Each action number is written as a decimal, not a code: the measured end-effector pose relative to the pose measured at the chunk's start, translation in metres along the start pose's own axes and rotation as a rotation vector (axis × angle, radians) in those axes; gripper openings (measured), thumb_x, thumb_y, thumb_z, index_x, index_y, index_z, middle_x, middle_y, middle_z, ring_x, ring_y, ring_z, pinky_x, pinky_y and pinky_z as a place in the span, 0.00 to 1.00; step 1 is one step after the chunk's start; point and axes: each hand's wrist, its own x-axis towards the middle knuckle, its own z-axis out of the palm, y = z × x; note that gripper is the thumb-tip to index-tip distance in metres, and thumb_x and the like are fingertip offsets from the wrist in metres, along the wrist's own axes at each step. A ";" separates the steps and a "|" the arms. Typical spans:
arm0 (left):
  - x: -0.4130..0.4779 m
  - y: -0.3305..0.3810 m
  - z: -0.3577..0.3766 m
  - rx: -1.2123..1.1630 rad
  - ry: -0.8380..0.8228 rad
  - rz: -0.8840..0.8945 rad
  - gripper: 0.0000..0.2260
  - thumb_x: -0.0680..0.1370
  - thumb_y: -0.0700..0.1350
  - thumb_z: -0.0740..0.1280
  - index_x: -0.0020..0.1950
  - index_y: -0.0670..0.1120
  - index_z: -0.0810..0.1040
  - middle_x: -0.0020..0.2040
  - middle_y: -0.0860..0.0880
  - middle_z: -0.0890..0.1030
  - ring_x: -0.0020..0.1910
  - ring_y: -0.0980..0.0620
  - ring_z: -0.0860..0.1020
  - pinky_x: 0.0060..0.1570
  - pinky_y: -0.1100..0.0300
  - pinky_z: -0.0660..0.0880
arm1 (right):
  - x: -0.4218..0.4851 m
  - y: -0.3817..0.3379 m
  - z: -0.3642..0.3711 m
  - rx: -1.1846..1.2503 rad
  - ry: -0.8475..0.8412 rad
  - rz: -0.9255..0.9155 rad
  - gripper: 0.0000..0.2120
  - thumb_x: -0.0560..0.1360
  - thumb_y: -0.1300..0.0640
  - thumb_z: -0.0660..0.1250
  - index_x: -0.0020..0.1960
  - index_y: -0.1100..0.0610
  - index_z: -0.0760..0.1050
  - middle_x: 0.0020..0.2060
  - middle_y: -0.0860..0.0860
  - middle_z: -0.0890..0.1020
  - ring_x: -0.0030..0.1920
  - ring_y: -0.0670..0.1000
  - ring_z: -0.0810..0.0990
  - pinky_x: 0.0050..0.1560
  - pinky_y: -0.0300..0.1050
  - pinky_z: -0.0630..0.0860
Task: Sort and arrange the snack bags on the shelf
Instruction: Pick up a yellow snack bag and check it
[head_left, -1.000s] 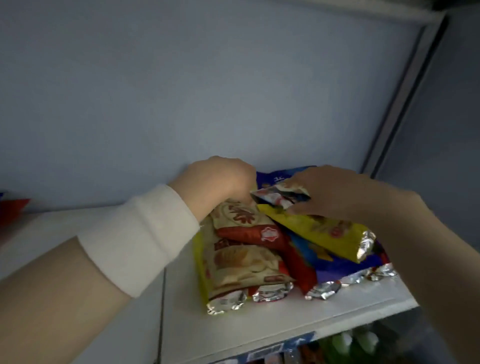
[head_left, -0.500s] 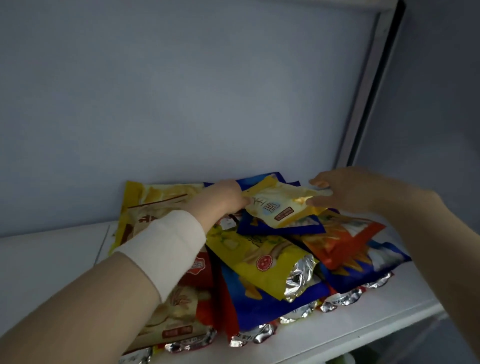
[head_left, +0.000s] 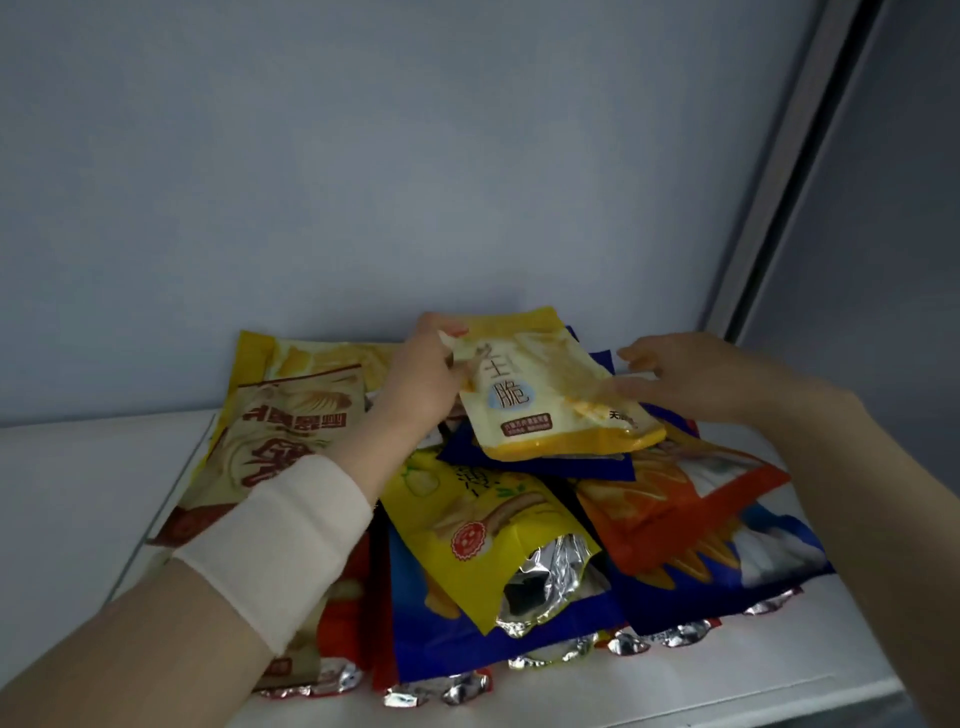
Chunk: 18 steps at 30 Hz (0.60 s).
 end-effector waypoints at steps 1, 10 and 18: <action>-0.004 0.004 -0.006 -0.016 0.086 0.074 0.15 0.77 0.40 0.66 0.63 0.44 0.70 0.42 0.51 0.75 0.39 0.55 0.75 0.35 0.72 0.70 | 0.002 0.002 0.002 0.069 0.026 -0.002 0.32 0.75 0.40 0.58 0.72 0.58 0.61 0.69 0.54 0.70 0.67 0.53 0.70 0.66 0.45 0.65; -0.046 0.018 -0.060 -0.521 0.339 0.302 0.12 0.78 0.37 0.63 0.49 0.55 0.74 0.46 0.54 0.76 0.39 0.66 0.80 0.37 0.71 0.77 | -0.022 -0.041 0.024 1.069 0.201 -0.183 0.09 0.74 0.46 0.64 0.52 0.46 0.74 0.55 0.46 0.81 0.50 0.44 0.81 0.51 0.40 0.78; -0.084 0.012 -0.095 -0.081 0.312 0.345 0.10 0.74 0.55 0.64 0.54 0.60 0.76 0.60 0.56 0.68 0.66 0.57 0.65 0.68 0.57 0.64 | -0.045 -0.093 0.034 1.105 0.504 -0.135 0.03 0.74 0.49 0.66 0.45 0.47 0.77 0.43 0.46 0.83 0.45 0.45 0.82 0.44 0.38 0.78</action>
